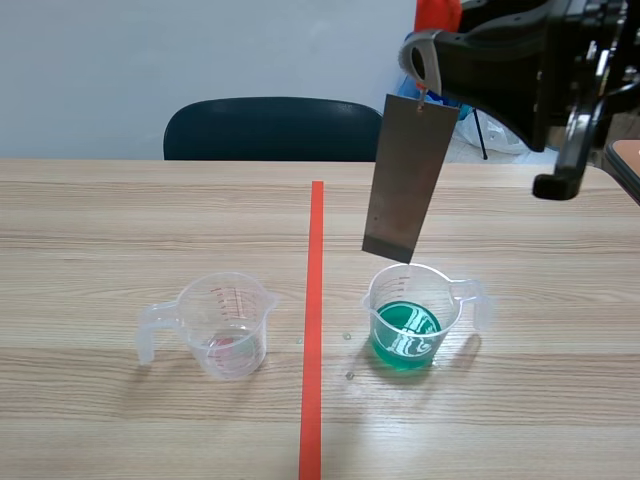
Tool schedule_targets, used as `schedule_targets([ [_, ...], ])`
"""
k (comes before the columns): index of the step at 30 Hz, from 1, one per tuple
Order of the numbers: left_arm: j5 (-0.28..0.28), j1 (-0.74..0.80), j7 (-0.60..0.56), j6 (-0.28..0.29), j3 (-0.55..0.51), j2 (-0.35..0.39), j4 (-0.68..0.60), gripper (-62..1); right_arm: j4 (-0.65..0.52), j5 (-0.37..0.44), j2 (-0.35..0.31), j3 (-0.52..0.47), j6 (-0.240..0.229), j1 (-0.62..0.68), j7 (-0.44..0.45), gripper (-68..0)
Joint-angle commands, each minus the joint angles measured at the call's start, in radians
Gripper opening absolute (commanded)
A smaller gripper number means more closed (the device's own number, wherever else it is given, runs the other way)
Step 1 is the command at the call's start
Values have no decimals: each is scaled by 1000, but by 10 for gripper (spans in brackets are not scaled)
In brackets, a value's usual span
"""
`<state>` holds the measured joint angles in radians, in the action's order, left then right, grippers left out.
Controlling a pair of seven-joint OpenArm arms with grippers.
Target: Do the redox reaction experiment
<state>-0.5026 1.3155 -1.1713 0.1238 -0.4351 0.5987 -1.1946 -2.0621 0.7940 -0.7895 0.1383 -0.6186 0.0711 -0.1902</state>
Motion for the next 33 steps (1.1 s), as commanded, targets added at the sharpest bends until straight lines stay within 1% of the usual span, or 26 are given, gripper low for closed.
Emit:
schedule_targets([
  [1,-9,1,-18,-2,1,-5,-4,14,-15,11,1,19,20,-39,7,-669],
  [4,-9,1,-17,-2,1,-5,-4,14,-10,11,6,82,21,-97,5,-669],
  [7,-9,1,-18,-2,1,-5,-4,14,8,11,26,150,27,-158,0,-669],
  [12,-9,1,-18,-2,1,-5,-4,14,53,11,72,260,27,-259,-18,-669],
  [20,-9,1,-18,-2,1,-5,-4,14,115,10,164,405,27,-401,-56,-669],
  [26,-9,1,-17,-2,1,-5,-4,14,177,10,236,496,27,-474,-85,-669],
  [33,-9,1,-17,-2,1,-5,-4,14,236,-3,315,571,27,-532,-109,-669],
])
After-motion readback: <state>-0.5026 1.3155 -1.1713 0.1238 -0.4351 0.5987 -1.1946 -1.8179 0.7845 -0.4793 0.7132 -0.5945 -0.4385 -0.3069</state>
